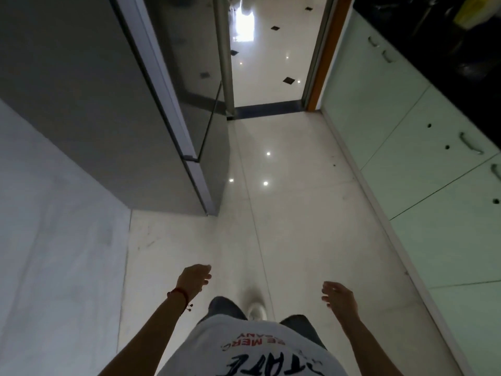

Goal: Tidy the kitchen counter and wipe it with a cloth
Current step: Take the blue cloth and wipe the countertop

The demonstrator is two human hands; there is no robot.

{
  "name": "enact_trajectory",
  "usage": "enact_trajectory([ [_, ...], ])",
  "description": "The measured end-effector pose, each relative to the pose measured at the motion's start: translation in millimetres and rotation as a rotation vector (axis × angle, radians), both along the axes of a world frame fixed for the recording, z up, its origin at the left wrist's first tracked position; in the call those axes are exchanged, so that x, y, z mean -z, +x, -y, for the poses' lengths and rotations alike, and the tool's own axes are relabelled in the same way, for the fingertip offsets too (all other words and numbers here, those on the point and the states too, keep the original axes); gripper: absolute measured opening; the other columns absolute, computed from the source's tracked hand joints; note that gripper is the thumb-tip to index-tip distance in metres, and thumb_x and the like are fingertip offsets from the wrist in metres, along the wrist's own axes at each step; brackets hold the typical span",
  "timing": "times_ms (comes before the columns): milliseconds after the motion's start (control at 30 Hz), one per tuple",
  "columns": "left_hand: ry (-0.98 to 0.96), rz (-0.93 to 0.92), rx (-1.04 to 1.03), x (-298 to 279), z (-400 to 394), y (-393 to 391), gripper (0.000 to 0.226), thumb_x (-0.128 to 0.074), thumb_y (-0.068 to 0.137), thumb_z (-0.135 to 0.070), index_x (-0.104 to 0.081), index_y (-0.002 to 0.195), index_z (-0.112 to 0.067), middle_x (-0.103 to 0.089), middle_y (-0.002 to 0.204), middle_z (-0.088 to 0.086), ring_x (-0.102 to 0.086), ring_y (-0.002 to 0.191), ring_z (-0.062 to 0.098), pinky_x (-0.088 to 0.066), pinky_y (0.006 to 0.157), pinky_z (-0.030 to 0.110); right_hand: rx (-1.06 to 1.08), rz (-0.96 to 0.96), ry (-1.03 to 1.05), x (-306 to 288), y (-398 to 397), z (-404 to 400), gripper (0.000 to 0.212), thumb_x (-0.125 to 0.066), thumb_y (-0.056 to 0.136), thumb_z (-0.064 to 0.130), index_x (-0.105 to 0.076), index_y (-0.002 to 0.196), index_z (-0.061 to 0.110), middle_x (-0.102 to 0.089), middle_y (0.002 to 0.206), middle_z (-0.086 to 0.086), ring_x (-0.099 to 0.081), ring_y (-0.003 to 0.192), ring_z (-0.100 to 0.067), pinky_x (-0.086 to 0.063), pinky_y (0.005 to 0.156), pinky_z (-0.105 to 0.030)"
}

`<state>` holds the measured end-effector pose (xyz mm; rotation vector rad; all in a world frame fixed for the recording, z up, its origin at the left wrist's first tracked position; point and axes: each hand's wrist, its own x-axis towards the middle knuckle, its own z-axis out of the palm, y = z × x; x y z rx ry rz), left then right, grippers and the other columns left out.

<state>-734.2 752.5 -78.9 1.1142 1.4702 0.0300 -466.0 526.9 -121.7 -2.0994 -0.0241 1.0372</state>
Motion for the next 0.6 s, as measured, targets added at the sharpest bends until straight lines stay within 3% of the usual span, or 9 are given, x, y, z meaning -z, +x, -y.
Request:
enact_trajectory([
  [300,-0.062,-0.019,-0.029,14.4,-117.2,114.6,0.015,-0.050,0.091,-0.014,-0.057,0.081,-0.006,-0.058,0.074,0.009,-0.048,0.065,0.020,-0.033,0.058,0.027,-0.010,0.035,0.061,-17.9,134.2,-150.3,0.007,-0.059,0.085,0.013,-0.062,0.083,0.019,-0.065,0.078,-0.004,-0.062,0.066,-0.020,-0.042,0.072,-0.033],
  [500,-0.075,-0.034,0.006,23.2,-219.5,229.3,0.015,-0.049,0.092,-0.015,-0.056,0.089,-0.002,-0.059,0.086,0.013,-0.051,0.084,0.028,-0.038,0.069,0.031,0.035,0.035,-0.004,-11.9,226.4,-225.2,0.008,-0.059,0.086,0.015,-0.063,0.093,0.012,-0.066,0.087,-0.011,-0.062,0.063,-0.017,-0.045,0.073,-0.033],
  [600,-0.068,-0.046,0.113,17.4,-272.3,300.5,0.017,-0.047,0.093,-0.017,-0.057,0.095,-0.002,-0.058,0.091,0.014,-0.051,0.084,0.027,-0.037,0.065,0.028,0.071,0.025,-0.042,-16.2,270.4,-256.0,0.013,-0.058,0.087,0.016,-0.063,0.096,0.009,-0.067,0.092,-0.012,-0.062,0.065,-0.018,-0.046,0.073,-0.033],
])
